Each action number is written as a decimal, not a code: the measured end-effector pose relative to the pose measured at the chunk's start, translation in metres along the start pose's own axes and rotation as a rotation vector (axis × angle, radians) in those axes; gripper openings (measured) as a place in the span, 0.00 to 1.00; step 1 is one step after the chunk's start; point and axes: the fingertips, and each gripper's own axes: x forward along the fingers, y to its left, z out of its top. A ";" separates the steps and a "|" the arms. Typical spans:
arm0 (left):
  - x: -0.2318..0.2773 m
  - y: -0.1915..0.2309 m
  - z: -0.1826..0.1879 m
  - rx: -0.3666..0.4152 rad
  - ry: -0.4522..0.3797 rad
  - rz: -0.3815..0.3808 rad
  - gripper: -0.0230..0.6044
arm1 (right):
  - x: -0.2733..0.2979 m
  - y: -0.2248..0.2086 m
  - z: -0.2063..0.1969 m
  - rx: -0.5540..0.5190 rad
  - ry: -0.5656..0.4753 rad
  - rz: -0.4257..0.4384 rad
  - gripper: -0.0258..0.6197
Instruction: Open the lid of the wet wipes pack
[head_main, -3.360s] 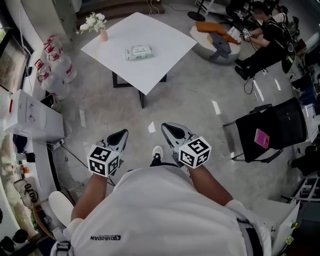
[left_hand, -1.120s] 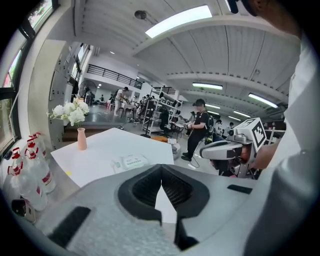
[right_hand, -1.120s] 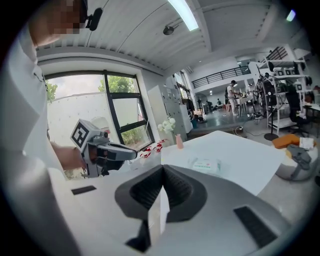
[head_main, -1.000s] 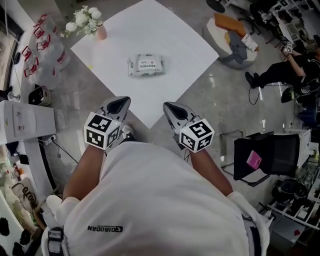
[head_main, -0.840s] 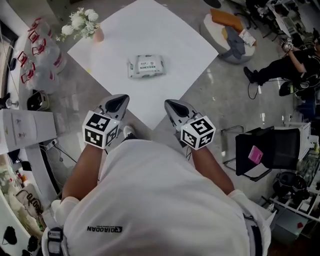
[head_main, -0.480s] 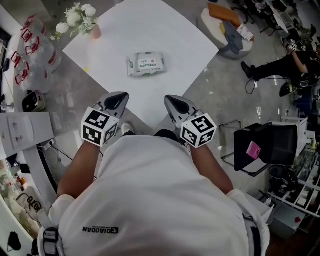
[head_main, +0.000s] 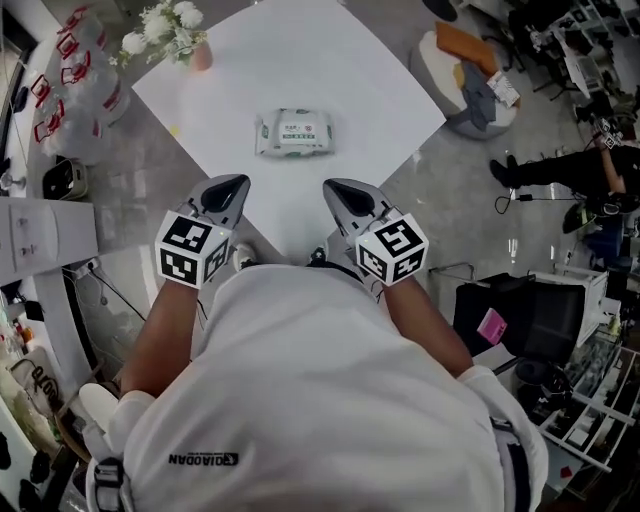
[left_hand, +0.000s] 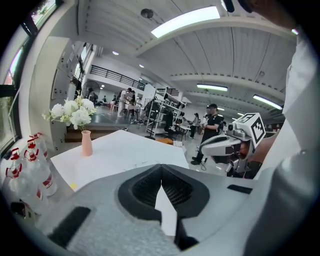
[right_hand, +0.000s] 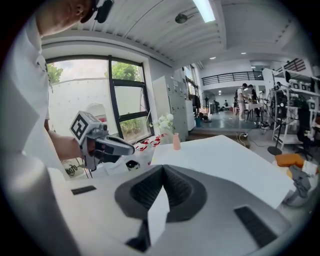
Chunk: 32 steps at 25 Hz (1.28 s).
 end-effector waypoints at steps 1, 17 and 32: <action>0.001 -0.001 0.000 -0.019 -0.007 0.021 0.05 | 0.001 -0.004 -0.001 -0.012 0.008 0.016 0.05; 0.016 -0.027 0.000 -0.032 0.025 0.150 0.05 | 0.009 -0.039 0.002 -0.094 -0.026 0.131 0.05; 0.019 -0.022 0.002 -0.026 0.037 0.161 0.05 | 0.014 -0.046 0.004 -0.096 -0.026 0.131 0.07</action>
